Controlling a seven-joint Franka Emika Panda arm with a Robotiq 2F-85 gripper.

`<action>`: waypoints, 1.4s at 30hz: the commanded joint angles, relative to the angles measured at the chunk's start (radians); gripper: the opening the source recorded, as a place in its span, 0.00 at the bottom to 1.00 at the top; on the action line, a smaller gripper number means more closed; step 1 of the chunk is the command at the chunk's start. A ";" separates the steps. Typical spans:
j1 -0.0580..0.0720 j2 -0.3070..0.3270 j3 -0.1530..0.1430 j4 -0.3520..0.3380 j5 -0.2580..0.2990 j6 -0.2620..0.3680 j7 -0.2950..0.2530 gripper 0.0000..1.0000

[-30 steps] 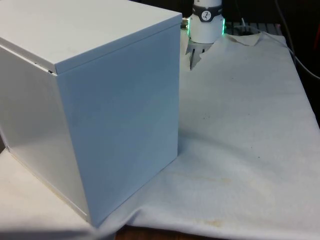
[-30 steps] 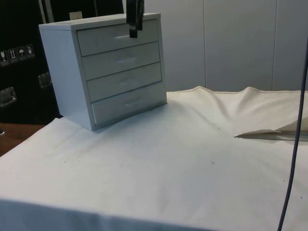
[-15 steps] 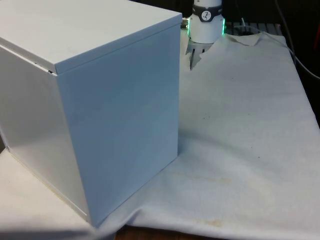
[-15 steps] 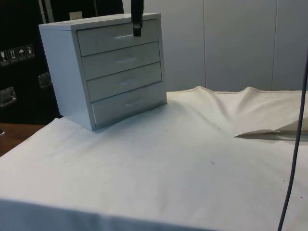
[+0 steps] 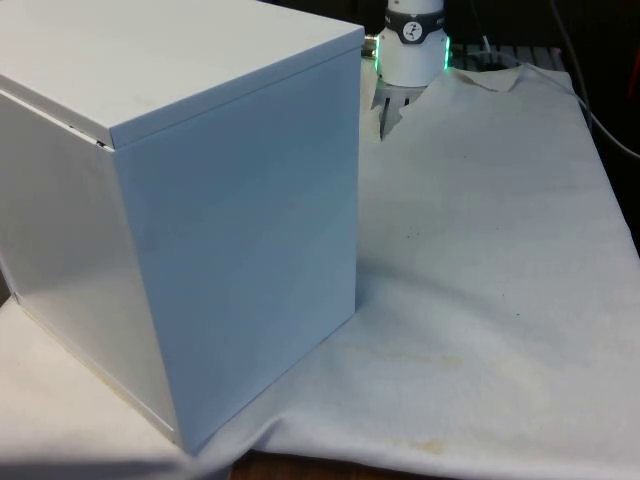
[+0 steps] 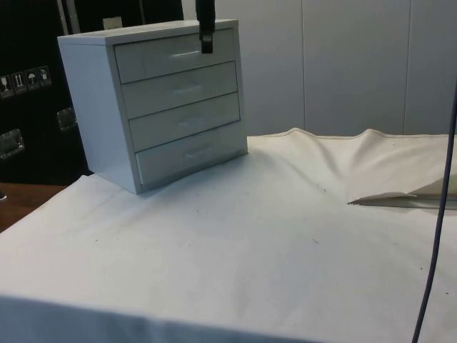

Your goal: Open the drawer, then close it.

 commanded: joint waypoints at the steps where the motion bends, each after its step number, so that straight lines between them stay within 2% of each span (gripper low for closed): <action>1: 0.000 -0.003 0.000 -0.004 -0.007 0.008 -0.010 1.00; 8: 0.000 -0.002 -0.001 -0.003 -0.004 0.014 -0.073 1.00; 10: -0.001 0.000 0.000 0.000 0.000 0.003 -0.071 1.00; 16: 0.000 -0.001 -0.001 -0.005 -0.003 0.026 -0.131 1.00; 18: -0.001 0.001 -0.001 0.000 0.000 0.013 -0.130 1.00; 19: 0.000 -0.001 -0.001 -0.006 -0.003 0.030 -0.145 1.00; 26: 0.000 -0.001 -0.001 -0.008 -0.002 0.040 -0.202 1.00; 27: -0.001 0.002 -0.001 -0.003 0.000 0.025 -0.196 1.00; 28: 0.000 0.000 -0.001 -0.008 -0.002 0.041 -0.209 1.00; 34: 0.000 0.000 -0.001 -0.010 -0.002 0.050 -0.258 1.00; 35: -0.001 0.002 -0.001 -0.005 0.000 0.035 -0.254 1.00; 42: 0.000 0.000 -0.001 -0.011 -0.002 0.057 -0.315 1.00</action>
